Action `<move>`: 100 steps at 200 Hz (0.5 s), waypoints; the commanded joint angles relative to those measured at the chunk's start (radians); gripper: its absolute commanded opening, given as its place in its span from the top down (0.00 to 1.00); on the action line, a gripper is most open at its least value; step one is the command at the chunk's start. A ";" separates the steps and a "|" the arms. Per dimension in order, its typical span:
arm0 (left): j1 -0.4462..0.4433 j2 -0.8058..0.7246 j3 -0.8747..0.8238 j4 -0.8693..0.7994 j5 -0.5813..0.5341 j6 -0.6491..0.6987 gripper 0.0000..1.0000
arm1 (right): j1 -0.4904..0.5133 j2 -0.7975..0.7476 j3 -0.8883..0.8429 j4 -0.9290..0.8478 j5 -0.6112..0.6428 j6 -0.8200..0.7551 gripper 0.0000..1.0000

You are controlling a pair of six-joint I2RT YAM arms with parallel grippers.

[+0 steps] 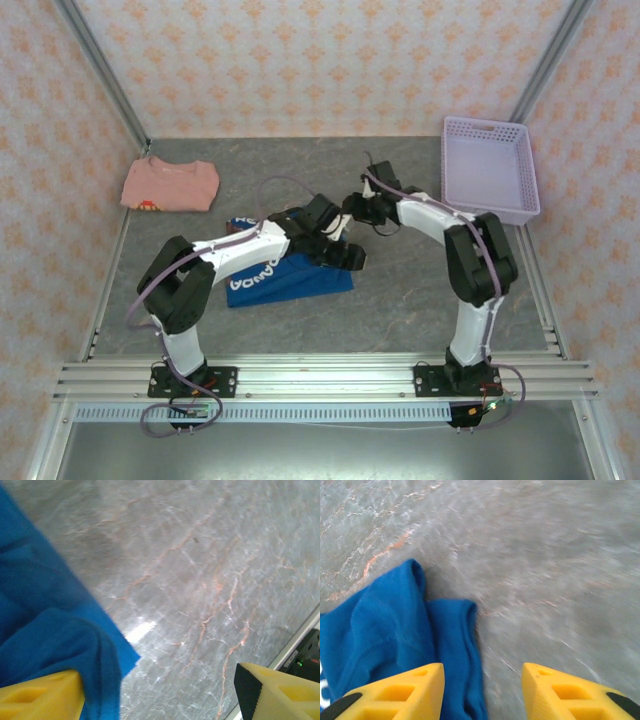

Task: Fold the inside-out t-shirt

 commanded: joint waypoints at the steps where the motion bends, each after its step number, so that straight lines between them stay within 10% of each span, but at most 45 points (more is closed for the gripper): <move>1: -0.003 -0.070 0.027 -0.047 -0.034 0.078 0.21 | -0.027 -0.154 -0.106 -0.051 -0.009 -0.011 0.52; 50: 0.135 -0.351 -0.191 -0.099 -0.206 0.039 0.20 | 0.099 -0.393 -0.399 0.066 -0.114 0.145 0.36; 100: 0.242 -0.383 -0.300 -0.182 -0.299 -0.011 0.20 | 0.212 -0.304 -0.423 0.100 -0.099 0.259 0.38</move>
